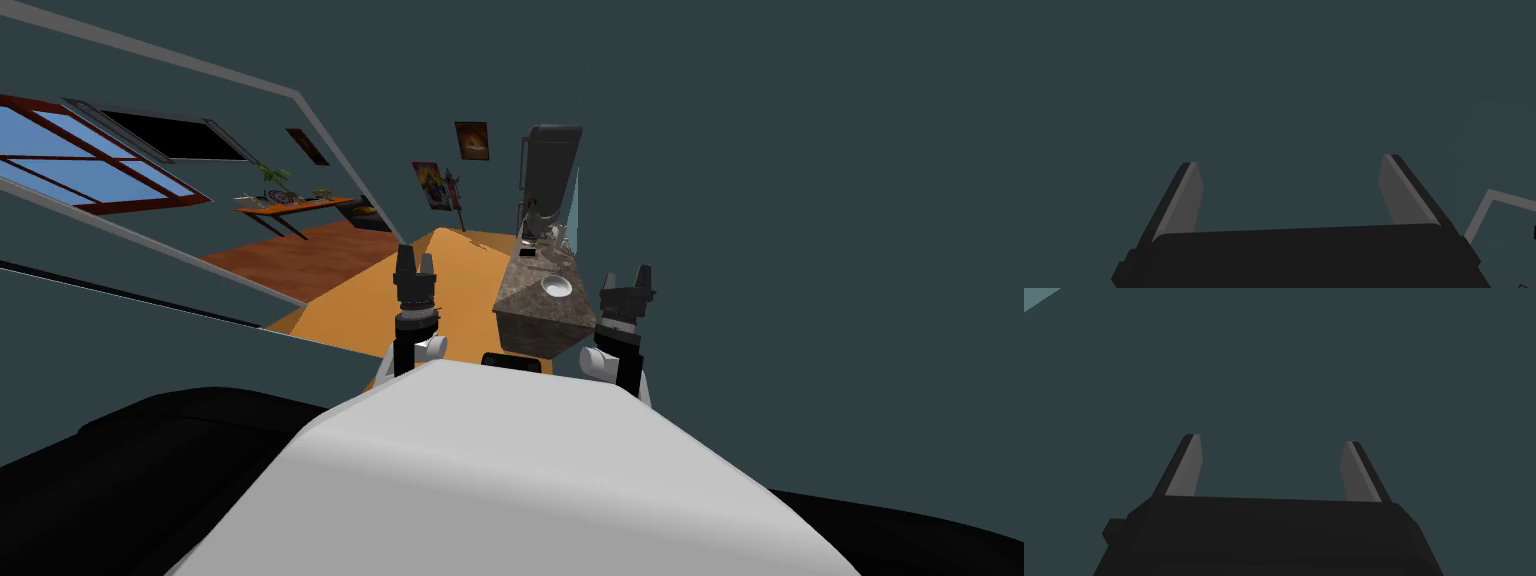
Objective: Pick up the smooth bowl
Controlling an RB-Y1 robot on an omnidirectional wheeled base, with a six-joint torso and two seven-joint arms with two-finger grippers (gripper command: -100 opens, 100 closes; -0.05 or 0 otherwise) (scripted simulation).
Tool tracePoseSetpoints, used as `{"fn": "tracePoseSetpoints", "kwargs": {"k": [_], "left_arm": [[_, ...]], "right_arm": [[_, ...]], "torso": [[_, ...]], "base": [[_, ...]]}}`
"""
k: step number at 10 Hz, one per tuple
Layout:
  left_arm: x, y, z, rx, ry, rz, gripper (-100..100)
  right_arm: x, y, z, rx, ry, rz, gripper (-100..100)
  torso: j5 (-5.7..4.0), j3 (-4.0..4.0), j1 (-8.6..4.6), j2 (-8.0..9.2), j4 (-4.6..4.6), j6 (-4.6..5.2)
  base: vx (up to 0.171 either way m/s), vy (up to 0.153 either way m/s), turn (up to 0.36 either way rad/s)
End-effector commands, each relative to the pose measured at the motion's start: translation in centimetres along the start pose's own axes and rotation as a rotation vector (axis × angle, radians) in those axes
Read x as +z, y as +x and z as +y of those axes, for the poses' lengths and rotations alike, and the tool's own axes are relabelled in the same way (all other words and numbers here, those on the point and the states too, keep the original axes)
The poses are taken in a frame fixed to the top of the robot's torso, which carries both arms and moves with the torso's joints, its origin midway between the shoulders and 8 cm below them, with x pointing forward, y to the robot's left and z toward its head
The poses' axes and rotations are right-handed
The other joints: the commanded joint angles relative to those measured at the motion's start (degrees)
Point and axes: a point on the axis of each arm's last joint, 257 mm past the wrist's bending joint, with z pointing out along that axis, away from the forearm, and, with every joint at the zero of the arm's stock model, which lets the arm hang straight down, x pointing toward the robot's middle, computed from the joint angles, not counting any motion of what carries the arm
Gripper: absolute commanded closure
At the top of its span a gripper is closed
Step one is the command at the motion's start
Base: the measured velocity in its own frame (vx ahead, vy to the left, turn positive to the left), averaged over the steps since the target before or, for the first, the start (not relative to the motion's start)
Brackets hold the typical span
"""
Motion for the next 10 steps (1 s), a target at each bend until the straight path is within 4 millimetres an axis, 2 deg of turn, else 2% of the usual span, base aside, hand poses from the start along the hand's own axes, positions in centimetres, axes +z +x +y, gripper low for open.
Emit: {"fn": "tracePoseSetpoints", "kwargs": {"k": [1, 5, 6, 8, 9, 10], "left_arm": [[0.0, 0.0, 0.0, 0.000, 0.000, 0.000, 0], [0.0, 0.0, 0.0, 0.000, 0.000, 0.000, 0], [0.0, 0.0, 0.0, 0.000, 0.000, 0.000, 0], [0.0, 0.0, 0.0, 0.000, 0.000, 0.000, 0], [0.0, 0.0, 0.0, 0.000, 0.000, 0.000, 0], [0.0, 0.0, 0.0, 0.000, 0.000, 0.000, 0]], "right_arm": [[0.1, 0.5, -1.0, -0.051, 0.019, 0.048, -100], [0.0, 1.5, -4.3, -0.211, 0.072, 0.167, -100], [0.0, 1.6, -4.4, -0.217, 0.072, 0.177, -100], [-0.2, 1.8, -6.6, -0.326, 0.102, 0.247, -100], [-0.2, 1.8, -6.7, -0.334, 0.103, 0.257, -100], [-0.3, 1.8, -8.0, -0.397, 0.118, 0.297, -100]], "torso": [[0.00, 0.00, 0.00, 0.00, 0.00, 0.00], [0.05, 0.19, 0.26, 0.34, 0.07, -0.01], [0.06, 0.22, 0.28, 0.38, 0.08, -0.01], [0.04, 0.14, 0.19, 0.24, 0.05, 0.00], [0.06, 0.16, 0.27, 0.28, 0.06, -0.01], [0.05, 0.15, 0.21, 0.25, 0.06, 0.00]], "base": [[-0.043, 0.028, -0.001], [-0.090, 0.067, 0.003], [-0.065, 0.055, 0.001], [-0.068, 0.066, 0.019], [-0.066, 0.058, 0.006], [-0.059, 0.054, 0.021]]}}
